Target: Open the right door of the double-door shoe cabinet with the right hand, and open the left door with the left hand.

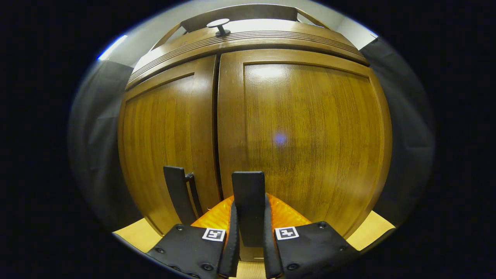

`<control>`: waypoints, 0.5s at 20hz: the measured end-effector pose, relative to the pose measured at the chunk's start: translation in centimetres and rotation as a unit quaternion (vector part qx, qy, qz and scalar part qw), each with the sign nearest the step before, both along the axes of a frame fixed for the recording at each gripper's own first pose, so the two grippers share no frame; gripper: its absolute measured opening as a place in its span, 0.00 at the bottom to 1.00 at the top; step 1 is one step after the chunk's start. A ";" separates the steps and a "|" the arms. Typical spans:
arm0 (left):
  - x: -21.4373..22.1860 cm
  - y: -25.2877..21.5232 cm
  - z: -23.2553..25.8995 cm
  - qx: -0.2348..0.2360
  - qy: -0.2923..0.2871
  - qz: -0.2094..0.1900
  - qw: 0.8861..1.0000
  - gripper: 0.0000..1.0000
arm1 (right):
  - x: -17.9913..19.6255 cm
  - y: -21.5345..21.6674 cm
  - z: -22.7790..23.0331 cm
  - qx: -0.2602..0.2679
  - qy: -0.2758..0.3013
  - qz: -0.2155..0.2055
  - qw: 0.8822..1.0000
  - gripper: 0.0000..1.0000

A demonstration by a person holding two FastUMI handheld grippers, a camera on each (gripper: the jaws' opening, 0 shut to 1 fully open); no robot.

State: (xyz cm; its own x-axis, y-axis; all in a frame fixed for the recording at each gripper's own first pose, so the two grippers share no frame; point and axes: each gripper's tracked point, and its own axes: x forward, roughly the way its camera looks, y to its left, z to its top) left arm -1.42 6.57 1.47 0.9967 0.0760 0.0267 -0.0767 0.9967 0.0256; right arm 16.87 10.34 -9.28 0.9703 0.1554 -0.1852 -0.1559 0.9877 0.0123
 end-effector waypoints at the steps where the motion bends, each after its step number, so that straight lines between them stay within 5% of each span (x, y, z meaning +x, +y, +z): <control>1: -0.3 0.2 0.1 0.001 -0.001 0.001 1.000 0.98 | -0.1 0.0 0.0 0.007 0.004 -0.001 1.000 0.33; 10: -1.3 0.3 -0.4 0.001 0.011 0.006 1.000 0.94 | -4.6 -1.2 0.6 0.002 0.013 0.008 1.000 0.33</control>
State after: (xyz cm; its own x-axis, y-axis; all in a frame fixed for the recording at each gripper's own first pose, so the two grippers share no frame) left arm -2.77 6.91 1.11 0.9961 0.0881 0.0057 -0.0882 0.9957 0.0298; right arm 12.26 9.10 -8.72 0.9627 0.1721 -0.2090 -0.1718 0.9849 0.0197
